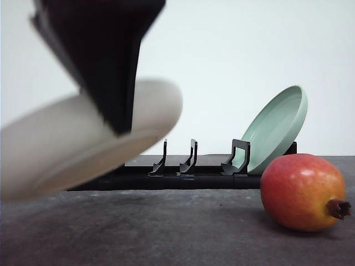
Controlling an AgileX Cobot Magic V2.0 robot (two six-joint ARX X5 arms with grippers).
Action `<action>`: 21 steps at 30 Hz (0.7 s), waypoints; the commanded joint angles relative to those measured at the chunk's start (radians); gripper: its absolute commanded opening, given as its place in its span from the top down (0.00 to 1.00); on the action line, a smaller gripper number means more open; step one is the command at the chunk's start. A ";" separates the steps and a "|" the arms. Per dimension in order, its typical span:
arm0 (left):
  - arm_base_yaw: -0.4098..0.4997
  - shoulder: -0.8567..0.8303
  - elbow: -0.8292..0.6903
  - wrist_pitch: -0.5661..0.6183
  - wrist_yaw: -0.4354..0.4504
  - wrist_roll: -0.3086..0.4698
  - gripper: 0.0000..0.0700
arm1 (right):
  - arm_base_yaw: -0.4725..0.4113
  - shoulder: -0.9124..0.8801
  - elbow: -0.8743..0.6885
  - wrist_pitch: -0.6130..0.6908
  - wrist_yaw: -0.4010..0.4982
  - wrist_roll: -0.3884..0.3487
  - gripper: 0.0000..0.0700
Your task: Place pomegranate in white plate
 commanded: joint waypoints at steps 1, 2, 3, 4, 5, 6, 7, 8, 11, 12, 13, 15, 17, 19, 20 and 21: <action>-0.025 0.019 -0.007 0.031 -0.022 -0.033 1.00 | 0.001 0.004 0.018 0.001 -0.002 0.011 0.20; -0.031 0.026 -0.015 0.040 -0.033 -0.032 1.00 | 0.001 0.003 0.018 -0.001 -0.002 0.011 0.20; -0.039 0.034 -0.020 0.047 -0.051 -0.033 1.00 | 0.001 0.003 0.018 -0.003 -0.002 0.011 0.20; -0.046 0.044 -0.020 0.052 -0.072 -0.032 1.00 | 0.001 0.003 0.018 -0.003 -0.002 0.011 0.20; -0.052 0.055 -0.020 0.060 -0.091 -0.032 1.00 | 0.001 0.003 0.018 -0.003 -0.002 0.011 0.20; -0.057 0.066 -0.020 0.070 -0.103 -0.031 1.00 | 0.001 0.003 0.018 -0.003 -0.002 0.011 0.20; -0.060 0.076 -0.020 0.081 -0.106 -0.028 1.00 | 0.001 0.003 0.018 -0.003 -0.002 0.011 0.20; -0.063 0.087 -0.020 0.092 -0.106 -0.026 1.00 | 0.001 0.003 0.018 -0.003 -0.002 0.011 0.20; -0.076 0.125 -0.020 0.113 -0.105 -0.025 1.00 | 0.001 0.003 0.018 -0.003 -0.002 0.011 0.20; -0.081 0.139 -0.020 0.116 -0.105 -0.025 1.00 | 0.001 0.003 0.018 -0.004 -0.002 0.011 0.20; -0.086 0.152 -0.020 0.116 -0.105 -0.025 1.00 | 0.001 0.003 0.018 -0.004 -0.002 0.011 0.20; -0.096 0.176 -0.020 0.117 -0.105 -0.025 1.00 | 0.001 0.003 0.018 -0.004 -0.002 0.011 0.20; -0.106 0.195 -0.020 0.125 -0.104 -0.025 1.00 | 0.001 0.004 0.018 -0.004 -0.002 0.011 0.20; -0.113 0.211 -0.020 0.134 -0.104 -0.024 1.00 | 0.001 0.003 0.018 -0.004 -0.002 0.011 0.20; -0.114 0.217 -0.020 0.138 -0.104 -0.024 1.00 | 0.001 0.004 0.018 -0.004 -0.002 0.011 0.20; -0.115 0.222 -0.020 0.143 -0.100 -0.024 1.00 | 0.001 0.003 0.018 -0.004 -0.002 0.011 0.20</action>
